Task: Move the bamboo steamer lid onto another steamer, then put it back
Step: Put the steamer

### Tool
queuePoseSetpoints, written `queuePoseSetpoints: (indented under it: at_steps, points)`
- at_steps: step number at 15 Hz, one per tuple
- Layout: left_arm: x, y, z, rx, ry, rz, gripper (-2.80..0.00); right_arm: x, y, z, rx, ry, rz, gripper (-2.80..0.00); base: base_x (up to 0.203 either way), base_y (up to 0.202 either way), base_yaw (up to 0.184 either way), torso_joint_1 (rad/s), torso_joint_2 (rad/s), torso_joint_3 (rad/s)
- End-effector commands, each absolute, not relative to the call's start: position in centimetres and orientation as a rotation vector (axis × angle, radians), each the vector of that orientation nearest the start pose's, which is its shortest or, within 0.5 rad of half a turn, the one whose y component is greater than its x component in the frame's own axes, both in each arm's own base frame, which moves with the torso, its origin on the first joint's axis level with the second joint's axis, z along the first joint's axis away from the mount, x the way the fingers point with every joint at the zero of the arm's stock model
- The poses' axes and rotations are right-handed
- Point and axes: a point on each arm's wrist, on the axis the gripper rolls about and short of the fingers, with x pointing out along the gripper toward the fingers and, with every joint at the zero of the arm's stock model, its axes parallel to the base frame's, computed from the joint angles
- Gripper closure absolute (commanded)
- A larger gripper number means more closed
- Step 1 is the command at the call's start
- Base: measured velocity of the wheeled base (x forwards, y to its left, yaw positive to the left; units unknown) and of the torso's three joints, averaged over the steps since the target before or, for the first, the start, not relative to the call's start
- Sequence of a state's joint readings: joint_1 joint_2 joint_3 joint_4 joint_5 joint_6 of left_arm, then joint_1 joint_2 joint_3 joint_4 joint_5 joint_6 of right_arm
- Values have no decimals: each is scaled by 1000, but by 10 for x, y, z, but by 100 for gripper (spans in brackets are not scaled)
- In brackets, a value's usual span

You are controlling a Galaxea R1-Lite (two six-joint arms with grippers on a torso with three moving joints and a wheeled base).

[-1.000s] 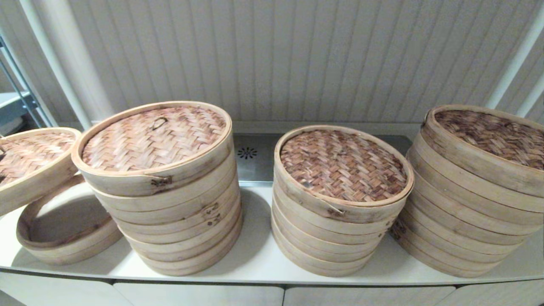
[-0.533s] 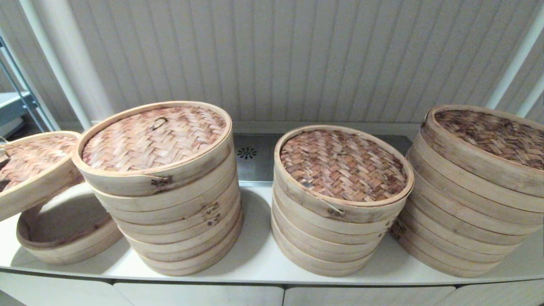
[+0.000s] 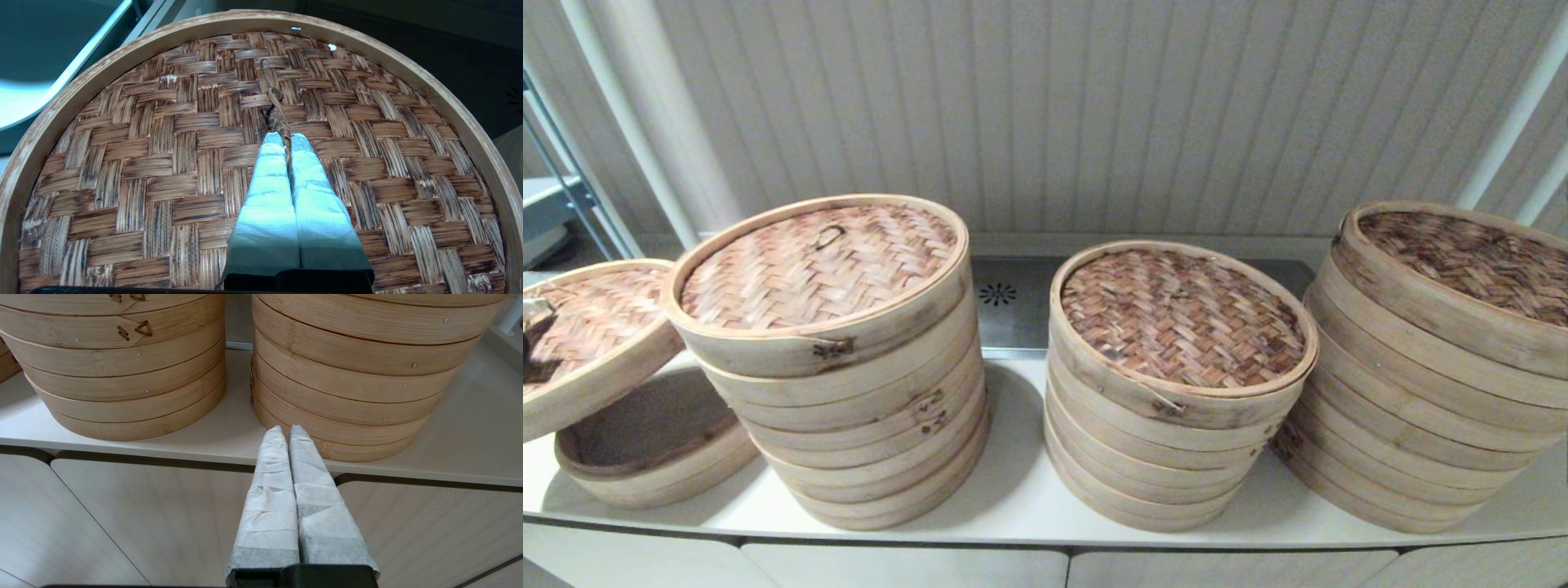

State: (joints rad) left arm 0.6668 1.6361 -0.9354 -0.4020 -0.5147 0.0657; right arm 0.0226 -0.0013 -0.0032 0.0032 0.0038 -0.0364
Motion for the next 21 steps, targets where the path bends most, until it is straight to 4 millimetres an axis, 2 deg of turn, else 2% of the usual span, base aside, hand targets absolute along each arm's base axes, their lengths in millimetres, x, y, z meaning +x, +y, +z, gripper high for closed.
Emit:
queuePoseSetpoints:
  at_steps: [1, 3, 7, 11, 14, 21]
  points:
    - [249, 182, 190, -126, 292, 140, 0, -23, 0, 76, -37, -7, 27, 0, 0, 0, 0, 0, 0, 0]
    - [252, 184, 178, -124, 293, 137, 0, -23, 0, 76, -37, -7, 27, 0, 0, 0, 0, 0, 0, 0]
    - [273, 192, 160, -91, 252, 127, 0, -23, 0, 76, -37, -7, 27, 0, 0, 0, 0, 0, 0, 0]
    - [299, 172, 137, -43, 265, 116, 0, -23, 0, 76, -37, -7, 27, 0, 0, 0, 0, 0, 0, 0]
    - [306, 157, 126, -11, 252, 97, 0, -23, 0, 76, -37, -7, 27, 0, 0, 0, 0, 0, 0, 0]
    - [305, 157, 117, -27, 275, 96, 0, -23, 0, 76, -37, -7, 27, 0, 0, 0, 0, 0, 0, 0]
